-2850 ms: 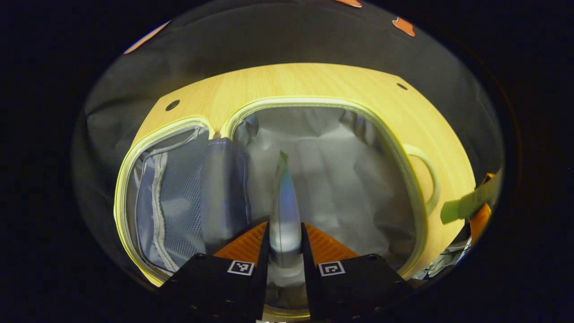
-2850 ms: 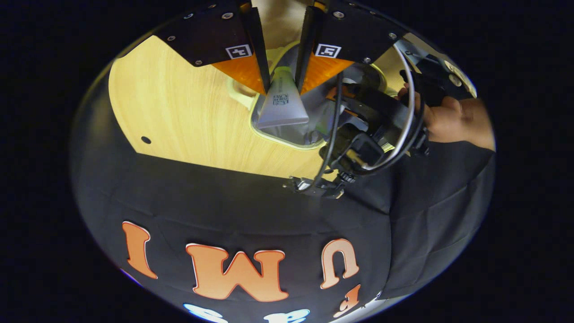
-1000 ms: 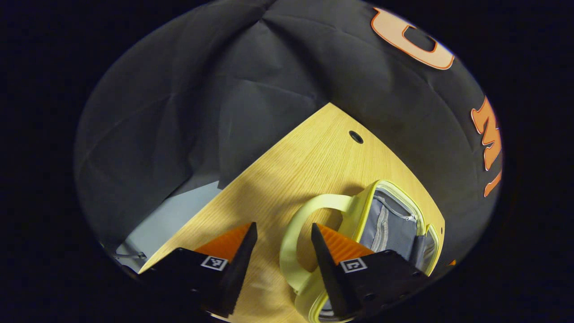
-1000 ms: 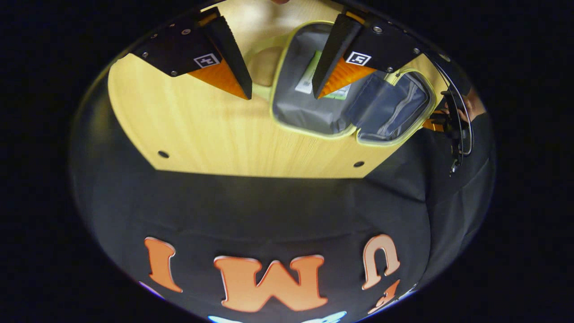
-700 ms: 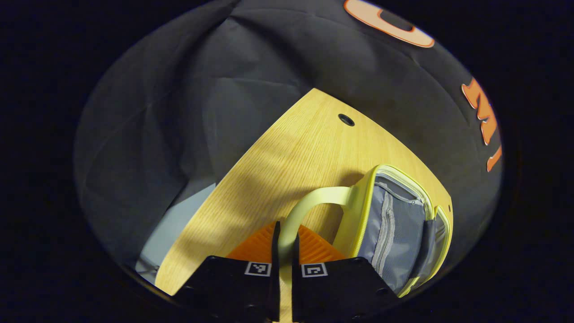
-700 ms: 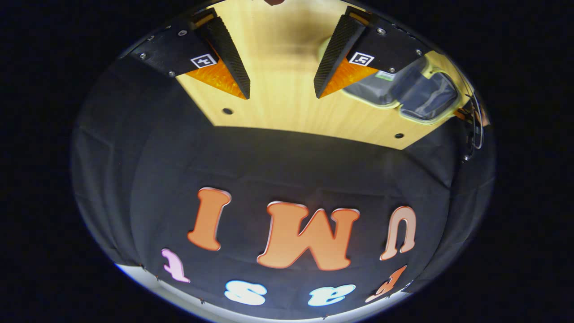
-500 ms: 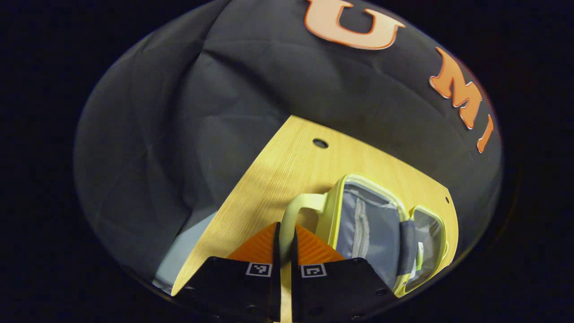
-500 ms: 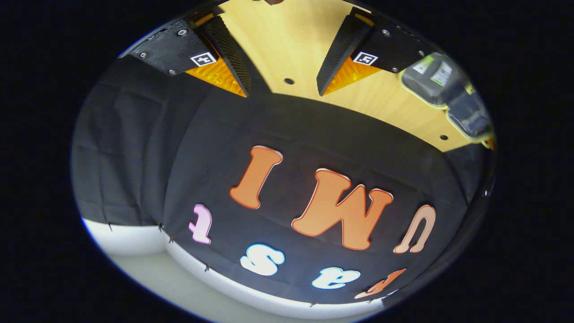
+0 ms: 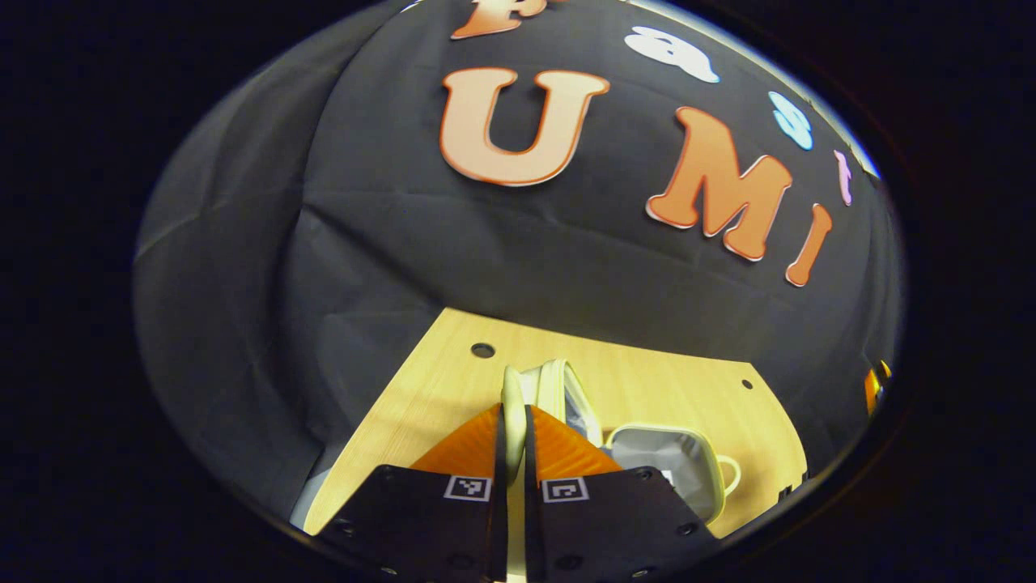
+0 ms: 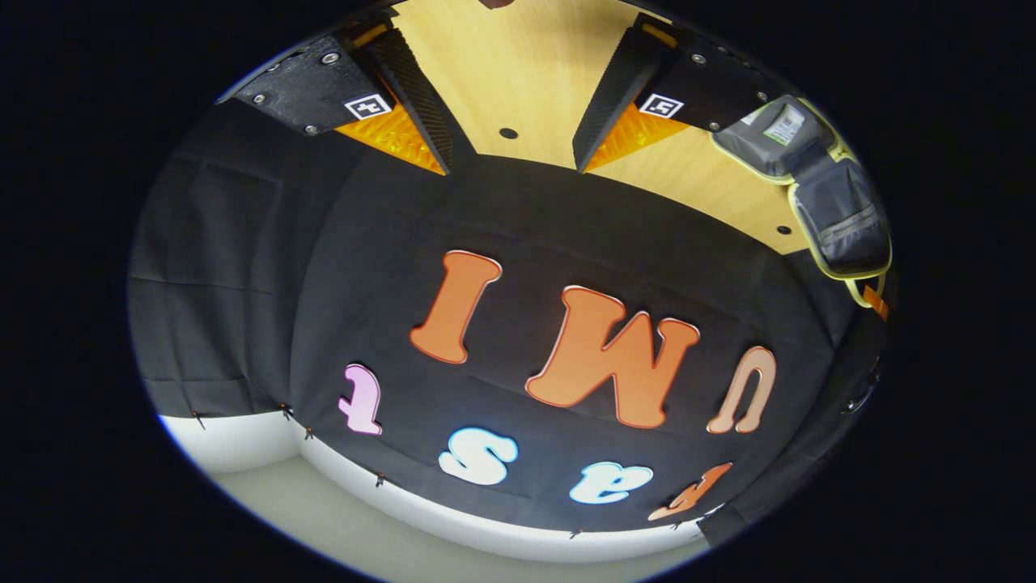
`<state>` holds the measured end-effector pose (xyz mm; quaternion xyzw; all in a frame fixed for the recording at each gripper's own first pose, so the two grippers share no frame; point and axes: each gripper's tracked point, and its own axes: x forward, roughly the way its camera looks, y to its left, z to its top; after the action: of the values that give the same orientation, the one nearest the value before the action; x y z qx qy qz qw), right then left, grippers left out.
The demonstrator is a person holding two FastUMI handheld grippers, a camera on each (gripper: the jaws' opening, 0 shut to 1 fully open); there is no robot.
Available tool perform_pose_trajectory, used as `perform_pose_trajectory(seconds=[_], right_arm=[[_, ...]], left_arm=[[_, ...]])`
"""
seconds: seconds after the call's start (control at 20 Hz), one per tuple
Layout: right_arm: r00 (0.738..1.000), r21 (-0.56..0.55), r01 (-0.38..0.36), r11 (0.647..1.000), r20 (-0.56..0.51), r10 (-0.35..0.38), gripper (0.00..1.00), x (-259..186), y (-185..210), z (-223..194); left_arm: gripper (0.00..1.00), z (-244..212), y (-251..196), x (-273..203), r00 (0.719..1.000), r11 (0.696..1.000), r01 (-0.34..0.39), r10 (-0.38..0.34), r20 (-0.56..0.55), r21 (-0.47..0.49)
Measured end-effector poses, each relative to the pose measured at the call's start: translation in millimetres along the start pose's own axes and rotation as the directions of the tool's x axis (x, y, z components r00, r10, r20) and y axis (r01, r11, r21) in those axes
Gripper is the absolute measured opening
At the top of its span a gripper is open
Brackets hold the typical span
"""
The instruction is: First open the suitcase, pack the skin care products into it, and then close the suitcase.
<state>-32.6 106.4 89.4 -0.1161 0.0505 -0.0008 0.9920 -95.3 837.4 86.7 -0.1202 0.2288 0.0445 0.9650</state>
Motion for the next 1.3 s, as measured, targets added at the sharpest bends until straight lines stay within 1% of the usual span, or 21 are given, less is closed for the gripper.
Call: perform_pose_trajectory(seconds=[0.1, 0.25, 0.4, 0.5, 0.7, 0.8, 0.85, 0.95, 1.1, 1.15, 1.2, 1.25, 1.3], right_arm=[[0.998, 0.017, -0.065, 0.998, 0.023, 0.064, 0.95, -5, 18, 3], [0.991, 0.035, -0.118, 0.992, 0.063, 0.116, 0.95, -11, 30, 15], [0.978, 0.07, -0.195, 0.978, 0.087, 0.188, 0.95, -16, 47, 17], [0.971, 0.072, -0.229, 0.971, 0.083, 0.223, 0.95, -17, 47, 11], [0.968, 0.088, -0.249, 0.964, 0.05, 0.246, 0.95, -16, 32, -10], [0.97, 0.092, -0.244, 0.966, 0.039, 0.241, 0.95, -12, 17, -20], [0.971, 0.092, -0.238, 0.967, 0.028, 0.237, 0.95, -15, 7, -28], [0.971, 0.099, -0.239, 0.966, 0.011, 0.239, 0.95, -13, -4, -38], [0.967, 0.104, -0.253, 0.962, -0.003, 0.255, 0.95, -11, -14, -51], [0.964, 0.1, -0.263, 0.96, -0.005, 0.265, 0.95, -10, -18, -56], [0.962, 0.104, -0.272, 0.957, -0.01, 0.274, 0.95, -11, -18, -59], [0.958, 0.111, -0.283, 0.953, -0.018, 0.287, 0.95, -11, -19, -65], [0.955, 0.115, -0.292, 0.949, -0.025, 0.297, 0.95, -11, -19, -70]], left_arm=[[0.08, 12, -41, -10, 0.999, 0.999, 0.034, -0.035, 0.025, 0.029], [0.08, 20, -97, -26, 0.995, 0.995, 0.082, -0.085, 0.044, 0.06], [0.08, 16, -157, -34, 0.987, 0.986, 0.149, -0.153, 0.051, 0.073], [0.08, 1, -207, -36, 0.978, 0.975, 0.199, -0.203, 0.041, 0.097], [0.09, -31, -279, -31, 0.955, 0.952, 0.295, -0.295, -0.008, 0.086], [0.09, -58, -315, -22, 0.933, 0.933, 0.358, -0.355, -0.067, 0.042], [0.09, -72, -329, -18, 0.925, 0.928, 0.373, -0.369, -0.09, 0.024], [0.09, -91, -348, -10, 0.918, 0.924, 0.381, -0.376, -0.125, 0.018], [0.09, -120, -365, 1, 0.915, 0.926, 0.375, -0.363, -0.176, 0.039], [0.09, -141, -375, 8, 0.915, 0.929, 0.365, -0.347, -0.205, 0.059], [0.09, -160, -383, 12, 0.909, 0.926, 0.368, -0.338, -0.243, 0.087], [0.09, -176, -386, 12, 0.902, 0.922, 0.368, -0.323, -0.286, 0.121], [0.09, -194, -389, 15, 0.902, 0.919, 0.359, -0.297, -0.313, 0.165]])
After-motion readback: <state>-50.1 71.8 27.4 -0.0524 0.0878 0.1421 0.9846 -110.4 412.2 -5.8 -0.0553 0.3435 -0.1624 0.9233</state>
